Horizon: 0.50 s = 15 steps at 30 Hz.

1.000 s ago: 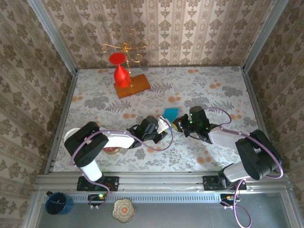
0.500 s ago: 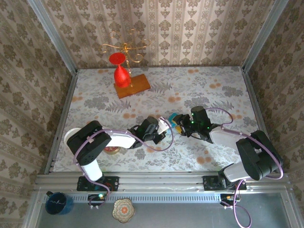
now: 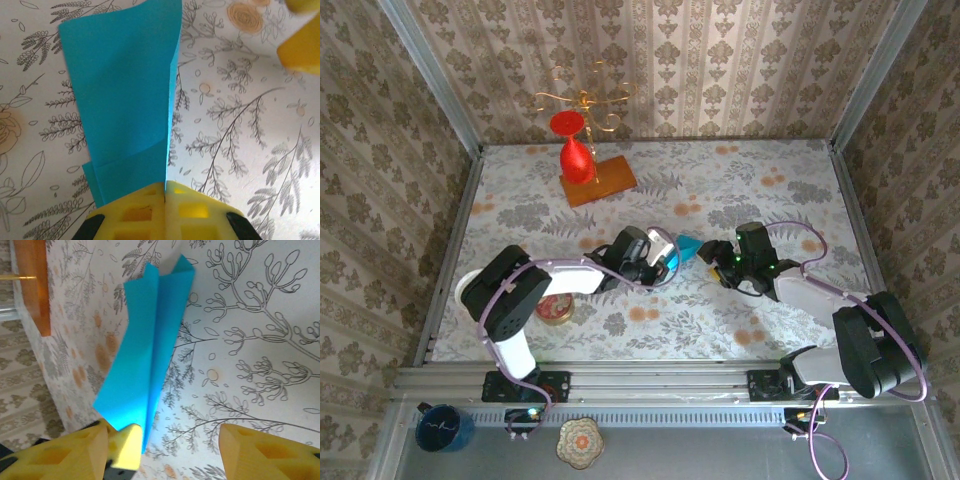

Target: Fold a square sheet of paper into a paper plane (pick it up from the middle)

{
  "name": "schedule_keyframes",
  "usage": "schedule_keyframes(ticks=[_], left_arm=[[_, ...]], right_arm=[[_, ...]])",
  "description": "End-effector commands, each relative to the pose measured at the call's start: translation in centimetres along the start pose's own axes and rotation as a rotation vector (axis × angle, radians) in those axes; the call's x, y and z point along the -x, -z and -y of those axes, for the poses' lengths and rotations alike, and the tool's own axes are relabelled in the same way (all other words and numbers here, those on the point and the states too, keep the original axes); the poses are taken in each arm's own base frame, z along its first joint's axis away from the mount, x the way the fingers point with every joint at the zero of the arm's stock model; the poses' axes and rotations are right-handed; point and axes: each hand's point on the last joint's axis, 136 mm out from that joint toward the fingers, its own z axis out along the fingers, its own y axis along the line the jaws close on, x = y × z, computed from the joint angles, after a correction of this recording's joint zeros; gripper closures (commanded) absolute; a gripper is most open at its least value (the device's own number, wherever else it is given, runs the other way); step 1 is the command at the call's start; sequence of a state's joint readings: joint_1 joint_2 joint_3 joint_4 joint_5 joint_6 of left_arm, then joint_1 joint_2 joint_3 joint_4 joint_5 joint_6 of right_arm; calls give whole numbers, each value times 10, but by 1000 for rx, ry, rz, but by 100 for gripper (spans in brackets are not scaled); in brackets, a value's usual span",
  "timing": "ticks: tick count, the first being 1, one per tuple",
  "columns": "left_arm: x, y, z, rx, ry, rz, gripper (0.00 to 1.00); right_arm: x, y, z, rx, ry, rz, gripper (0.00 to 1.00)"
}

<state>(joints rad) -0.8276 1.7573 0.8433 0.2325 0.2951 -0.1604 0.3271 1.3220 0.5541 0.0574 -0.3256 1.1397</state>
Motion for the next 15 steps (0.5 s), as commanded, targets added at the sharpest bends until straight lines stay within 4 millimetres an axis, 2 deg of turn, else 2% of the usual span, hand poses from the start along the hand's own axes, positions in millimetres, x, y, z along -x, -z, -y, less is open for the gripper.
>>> schedule_keyframes(ticks=[1, 9, 15], left_arm=[[-14, -2, 11, -89, 170, -123, 100], [-6, -3, 15, -193, 397, -171, 100], [1, -3, 8, -240, 592, -146, 100]], right_arm=[[-1, 0, 6, -22, 151, -4, 37], [-8, -5, -3, 47, 298, -47, 31], [-13, -12, -7, 54, 360, -77, 30]])
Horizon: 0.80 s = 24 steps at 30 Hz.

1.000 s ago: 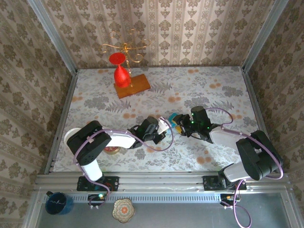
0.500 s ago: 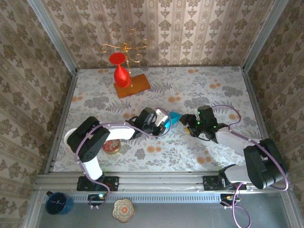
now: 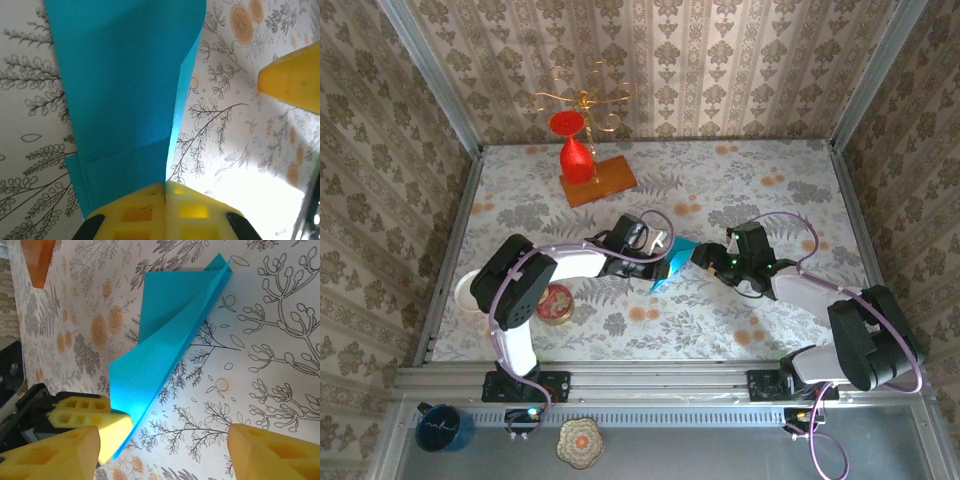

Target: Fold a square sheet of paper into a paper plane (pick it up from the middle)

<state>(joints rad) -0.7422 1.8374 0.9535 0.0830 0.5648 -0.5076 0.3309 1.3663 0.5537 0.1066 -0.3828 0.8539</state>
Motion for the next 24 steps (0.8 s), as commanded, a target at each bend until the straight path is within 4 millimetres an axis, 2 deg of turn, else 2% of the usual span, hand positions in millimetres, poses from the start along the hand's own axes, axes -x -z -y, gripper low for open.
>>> schedule_keyframes(ticks=[1, 17, 24], left_arm=[[2, -1, 8, -103, 167, -16, 100], [8, 7, -10, -167, 423, 71, 100], [11, 9, -13, -195, 476, 84, 100]], right_arm=[[-6, -8, -1, 2, 67, -41, 30], [-6, -44, -13, -34, 98, -117, 33], [-10, -59, -15, -70, 102, -158, 34]])
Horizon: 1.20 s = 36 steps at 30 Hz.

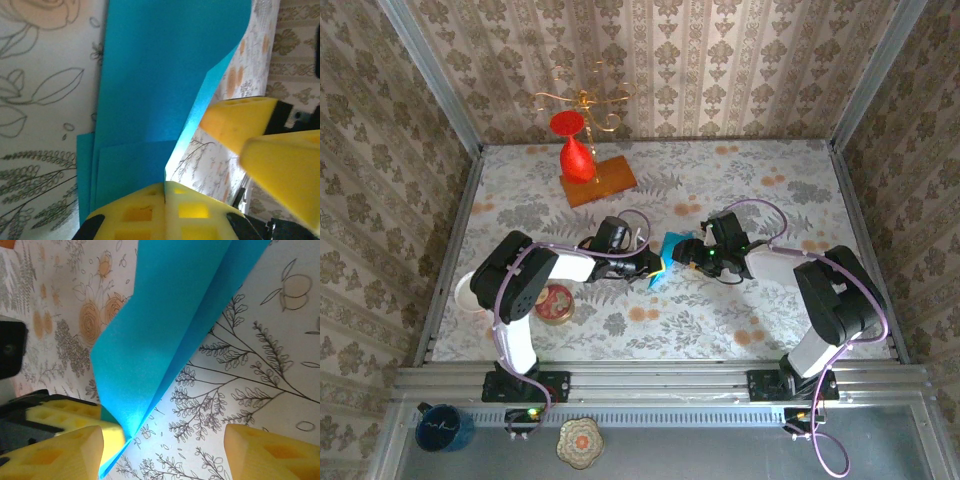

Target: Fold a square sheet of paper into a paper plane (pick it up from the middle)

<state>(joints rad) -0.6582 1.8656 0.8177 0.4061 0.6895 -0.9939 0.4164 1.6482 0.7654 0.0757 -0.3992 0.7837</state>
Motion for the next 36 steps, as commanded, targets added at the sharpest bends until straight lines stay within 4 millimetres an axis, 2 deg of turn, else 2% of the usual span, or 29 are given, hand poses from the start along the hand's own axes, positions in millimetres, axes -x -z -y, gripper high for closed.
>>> schedule_keyframes(ticks=[1, 11, 19, 28, 36], left_arm=[[0, 1, 1, -36, 43, -4, 100], [-1, 0, -7, -29, 85, -8, 100], [-1, 0, -10, -26, 91, -6, 100], [-2, -1, -13, -21, 93, -9, 100], [-1, 0, -12, -25, 92, -7, 100]], right_arm=[[-3, -6, 3, -41, 9, -27, 34], [1, -17, 5, -66, -1, -41, 36], [8, -15, -2, -38, -6, -6, 37], [16, -22, -1, -64, -5, -3, 38], [24, -18, 3, -126, 10, 20, 40]])
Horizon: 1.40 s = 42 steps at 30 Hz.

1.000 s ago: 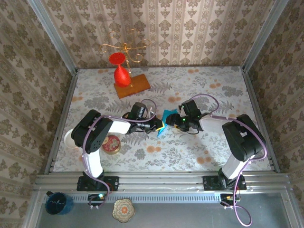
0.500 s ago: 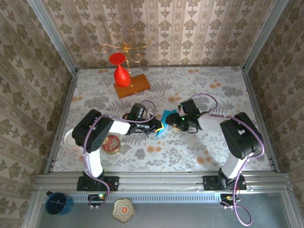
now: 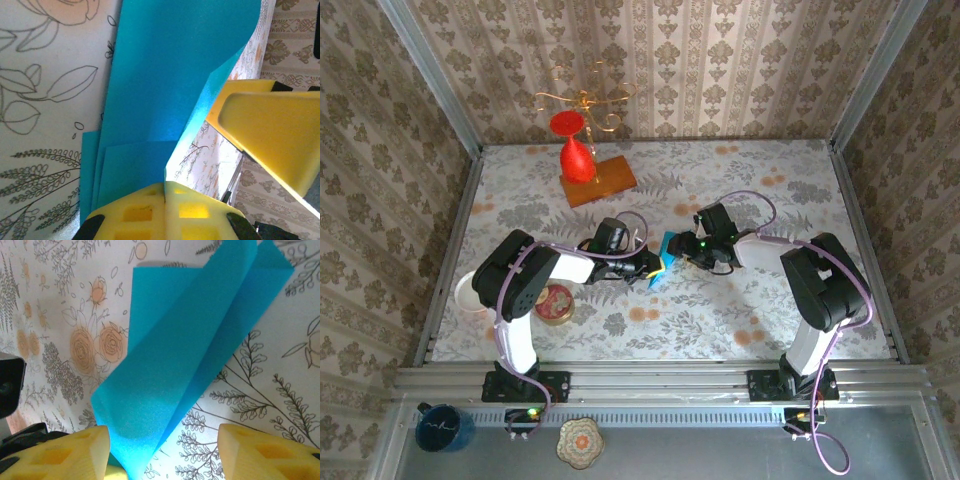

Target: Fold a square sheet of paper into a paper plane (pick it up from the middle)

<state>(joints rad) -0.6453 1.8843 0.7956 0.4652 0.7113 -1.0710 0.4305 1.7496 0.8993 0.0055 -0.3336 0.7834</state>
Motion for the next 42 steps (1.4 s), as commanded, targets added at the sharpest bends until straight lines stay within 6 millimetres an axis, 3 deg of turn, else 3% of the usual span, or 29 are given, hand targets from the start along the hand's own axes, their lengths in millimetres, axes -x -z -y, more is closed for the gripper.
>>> schedule_keyframes(ticks=[1, 13, 23, 32, 42], left_arm=[[-1, 1, -7, -2, 21, -7, 100], [-1, 1, -9, 1, 26, -6, 99], [-2, 6, -10, 27, 6, 2, 83], [-4, 24, -2, 86, -42, 30, 63], [-13, 39, -12, 275, -167, 53, 49]], right_arm=[[2, -2, 7, -68, 14, 1, 40], [-12, -25, 35, -257, 24, -68, 44], [-26, -33, 56, -402, 45, -109, 47], [-29, -36, 59, -422, 48, -120, 47], [-32, -39, 61, -430, 34, -131, 47]])
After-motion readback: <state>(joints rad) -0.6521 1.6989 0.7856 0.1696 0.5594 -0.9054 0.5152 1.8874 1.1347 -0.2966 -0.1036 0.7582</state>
